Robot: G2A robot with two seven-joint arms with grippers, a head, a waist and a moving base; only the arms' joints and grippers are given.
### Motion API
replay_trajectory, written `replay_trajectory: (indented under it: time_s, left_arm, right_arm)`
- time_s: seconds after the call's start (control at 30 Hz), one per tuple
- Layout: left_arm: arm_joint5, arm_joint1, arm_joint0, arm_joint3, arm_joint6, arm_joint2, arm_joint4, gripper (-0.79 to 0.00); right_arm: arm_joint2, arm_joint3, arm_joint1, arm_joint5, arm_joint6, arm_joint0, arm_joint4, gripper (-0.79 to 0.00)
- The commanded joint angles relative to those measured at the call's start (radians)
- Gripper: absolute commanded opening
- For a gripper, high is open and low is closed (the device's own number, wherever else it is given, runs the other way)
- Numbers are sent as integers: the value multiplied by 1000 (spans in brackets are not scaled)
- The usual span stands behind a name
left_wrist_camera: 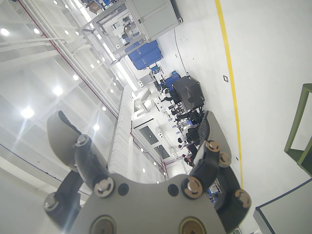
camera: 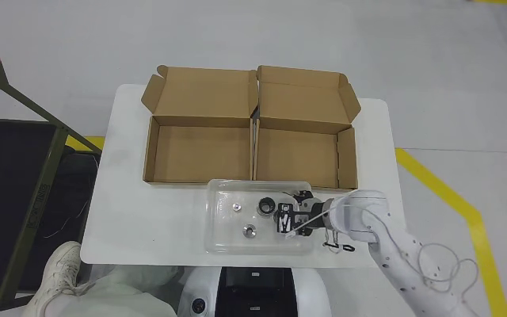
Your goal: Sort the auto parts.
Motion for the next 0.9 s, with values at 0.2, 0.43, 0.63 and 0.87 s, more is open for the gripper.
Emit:
replay_trajectory:
  time_s: [0.2,0.43,0.63,0.87]
  left_arm:
    - [0,0,0,0,0,0,0,0]
    - [0,0,0,0,0,0,0,0]
    - [0,0,0,0,0,0,0,0]
    - [0,0,0,0,0,0,0,0]
  right_arm:
    - [-42,25,-4,28,44,28,-4,0]
    - [-80,60,-7,17,82,59,22,0]
    - [-97,88,-9,21,101,80,58,-43]
    - [-107,114,-8,22,104,99,95,-200]
